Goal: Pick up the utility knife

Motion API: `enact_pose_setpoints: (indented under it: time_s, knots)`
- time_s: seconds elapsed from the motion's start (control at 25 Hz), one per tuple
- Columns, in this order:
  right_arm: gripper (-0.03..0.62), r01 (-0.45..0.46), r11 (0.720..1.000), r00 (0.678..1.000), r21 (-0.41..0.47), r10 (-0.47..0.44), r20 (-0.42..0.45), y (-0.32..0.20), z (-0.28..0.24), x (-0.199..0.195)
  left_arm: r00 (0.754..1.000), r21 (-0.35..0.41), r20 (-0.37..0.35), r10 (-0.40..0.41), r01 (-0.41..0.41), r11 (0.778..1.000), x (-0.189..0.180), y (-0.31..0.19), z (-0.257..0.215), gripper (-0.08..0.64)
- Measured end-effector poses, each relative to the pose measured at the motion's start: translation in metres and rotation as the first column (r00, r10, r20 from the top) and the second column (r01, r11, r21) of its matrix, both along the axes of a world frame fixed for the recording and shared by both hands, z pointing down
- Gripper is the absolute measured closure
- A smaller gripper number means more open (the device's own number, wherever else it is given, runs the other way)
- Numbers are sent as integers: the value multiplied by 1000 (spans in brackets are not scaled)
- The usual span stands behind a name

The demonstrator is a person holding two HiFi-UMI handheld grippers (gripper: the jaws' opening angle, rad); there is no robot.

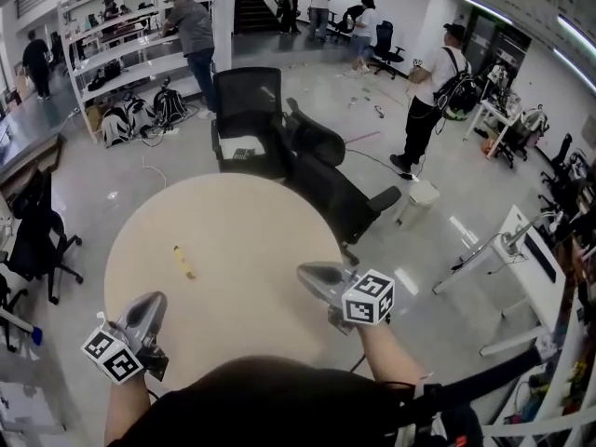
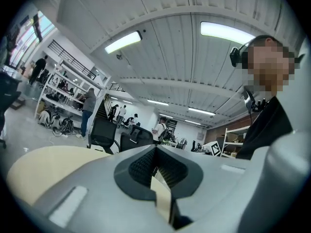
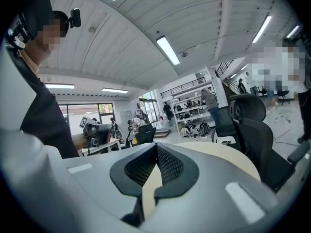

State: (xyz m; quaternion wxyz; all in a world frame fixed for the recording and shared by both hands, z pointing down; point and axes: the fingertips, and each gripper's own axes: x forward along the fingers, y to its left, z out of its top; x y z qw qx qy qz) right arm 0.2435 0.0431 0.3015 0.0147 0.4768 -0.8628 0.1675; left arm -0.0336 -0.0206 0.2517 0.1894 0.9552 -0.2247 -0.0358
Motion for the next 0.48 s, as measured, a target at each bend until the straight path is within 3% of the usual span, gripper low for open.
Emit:
enact_pose_setpoints:
  time_s: [0.2, 0.48]
  knots:
    - [577, 2, 1000, 1000, 3, -2, 15, -20, 8, 9, 999, -45, 40, 11, -10, 999, 20, -12, 23, 563]
    - [577, -36, 997, 999, -62, 36, 8, -23, 24, -19, 993, -108, 115, 2, 11, 994, -5, -46, 55, 563]
